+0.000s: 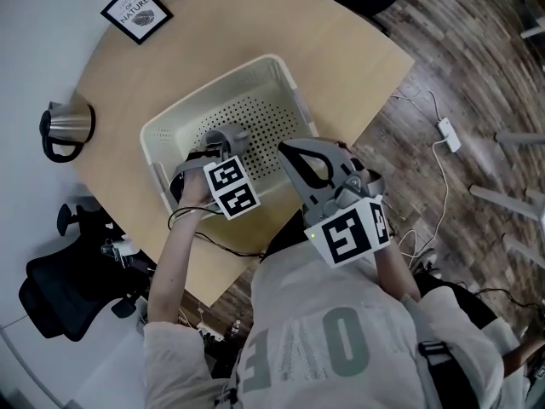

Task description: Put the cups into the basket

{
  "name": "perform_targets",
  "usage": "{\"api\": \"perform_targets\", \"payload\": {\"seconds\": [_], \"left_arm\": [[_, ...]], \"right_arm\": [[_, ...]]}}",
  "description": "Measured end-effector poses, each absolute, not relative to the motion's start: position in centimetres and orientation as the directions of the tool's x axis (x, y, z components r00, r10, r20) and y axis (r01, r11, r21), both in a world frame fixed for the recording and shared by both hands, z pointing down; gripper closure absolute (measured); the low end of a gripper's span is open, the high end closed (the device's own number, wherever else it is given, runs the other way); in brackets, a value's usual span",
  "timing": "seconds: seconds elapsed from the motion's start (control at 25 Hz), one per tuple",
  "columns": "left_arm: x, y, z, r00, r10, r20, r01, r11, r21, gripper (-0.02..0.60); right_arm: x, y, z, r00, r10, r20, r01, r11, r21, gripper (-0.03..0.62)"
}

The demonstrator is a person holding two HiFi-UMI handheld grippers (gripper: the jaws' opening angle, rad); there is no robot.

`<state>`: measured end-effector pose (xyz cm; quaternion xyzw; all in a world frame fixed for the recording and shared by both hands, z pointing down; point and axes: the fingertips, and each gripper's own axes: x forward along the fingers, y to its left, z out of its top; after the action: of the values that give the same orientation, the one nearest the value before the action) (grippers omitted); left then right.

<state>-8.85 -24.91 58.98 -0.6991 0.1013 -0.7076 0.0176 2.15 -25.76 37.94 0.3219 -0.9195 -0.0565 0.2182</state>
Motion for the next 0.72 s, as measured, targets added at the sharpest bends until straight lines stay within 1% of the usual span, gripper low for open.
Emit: {"api": "perform_targets", "payload": {"seconds": [0.2, 0.28, 0.36, 0.72], "left_arm": [[-8.6, -25.2, 58.7, -0.027, -0.203, 0.979, -0.104, -0.973, -0.205, 0.511], [-8.3, -25.6, 58.3, -0.020, -0.230, 0.973, -0.105, -0.967, -0.231, 0.489], [-8.0, -25.9, 57.7, -0.004, -0.255, 0.967, -0.116, -0.960, -0.254, 0.480], [-7.7, -26.1, 55.1, 0.044, -0.325, 0.945, -0.184, -0.932, -0.312, 0.479]], "right_arm": [[2.3, -25.7, 38.0, -0.692, -0.624, 0.362, -0.573, 0.780, 0.250, 0.595], [2.2, -25.6, 38.0, -0.698, -0.619, 0.361, -0.567, 0.785, 0.249, 0.595], [1.9, -25.4, 37.9, -0.703, -0.613, 0.359, -0.561, 0.789, 0.248, 0.595], [1.1, -24.4, 37.2, -0.718, -0.601, 0.352, -0.534, 0.799, 0.275, 0.595]]}}
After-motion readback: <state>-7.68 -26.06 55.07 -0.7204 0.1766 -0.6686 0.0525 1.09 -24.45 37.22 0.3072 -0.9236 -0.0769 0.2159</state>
